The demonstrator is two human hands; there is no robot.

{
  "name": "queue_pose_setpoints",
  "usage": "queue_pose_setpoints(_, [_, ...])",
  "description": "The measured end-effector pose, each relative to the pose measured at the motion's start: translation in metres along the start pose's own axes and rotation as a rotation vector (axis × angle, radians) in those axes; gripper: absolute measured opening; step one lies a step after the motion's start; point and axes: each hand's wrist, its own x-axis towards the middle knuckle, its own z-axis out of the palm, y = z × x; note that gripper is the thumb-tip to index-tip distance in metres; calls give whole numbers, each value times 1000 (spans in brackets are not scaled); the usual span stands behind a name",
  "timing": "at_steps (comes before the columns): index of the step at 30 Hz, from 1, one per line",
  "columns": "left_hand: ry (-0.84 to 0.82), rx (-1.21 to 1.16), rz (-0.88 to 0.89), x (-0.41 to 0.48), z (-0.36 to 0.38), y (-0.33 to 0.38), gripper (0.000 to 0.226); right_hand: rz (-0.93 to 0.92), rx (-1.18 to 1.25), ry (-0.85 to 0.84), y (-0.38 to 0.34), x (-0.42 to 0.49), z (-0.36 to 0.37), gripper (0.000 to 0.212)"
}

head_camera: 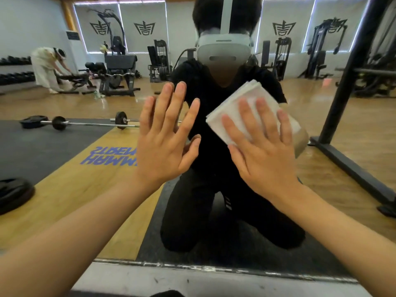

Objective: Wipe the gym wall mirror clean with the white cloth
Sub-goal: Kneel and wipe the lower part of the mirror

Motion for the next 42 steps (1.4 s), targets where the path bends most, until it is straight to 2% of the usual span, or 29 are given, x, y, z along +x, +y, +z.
queue_pose_setpoints(3, [1, 6, -5, -1, 0, 0, 65, 31, -34, -13, -12, -17, 10, 62])
queue_pose_setpoints(7, [1, 26, -16, -2, 1, 0, 64, -147, -128, -146, -29, -106, 35, 66])
queue_pose_setpoints(10, [10, 18, -24, -1, -1, 2, 63, -236, -137, -161, -18, -106, 30, 63])
queue_pose_setpoints(13, [2, 22, -26, -1, -1, 1, 64, -148, -81, -55, -7, -44, 14, 57])
queue_pose_setpoints(16, [8, 11, -19, -1, -1, 2, 64, -65, -57, -18, -6, -6, 7, 56])
queue_pose_setpoints(19, [8, 5, -20, -1, -2, 1, 63, -76, -98, -24, -18, -39, 20, 60])
queue_pose_setpoints(24, [11, 16, -21, -1, -1, 1, 63, -227, -172, -145, -25, -116, 33, 67])
queue_pose_setpoints(29, [-1, 34, -18, -2, -2, 0, 64, -251, -123, -94, -14, -66, 12, 61])
queue_pose_setpoints(35, [-20, -69, -25, -4, -14, 2, 61, -146, -127, -75, -22, -43, 21, 62])
queue_pose_setpoints(38, [-16, -126, -37, -39, -19, 14, 62, -117, -108, -90, -26, -46, 20, 59])
queue_pose_setpoints(42, [-98, -128, -75, -110, -13, 26, 68, -63, -57, -57, -34, -48, 22, 58])
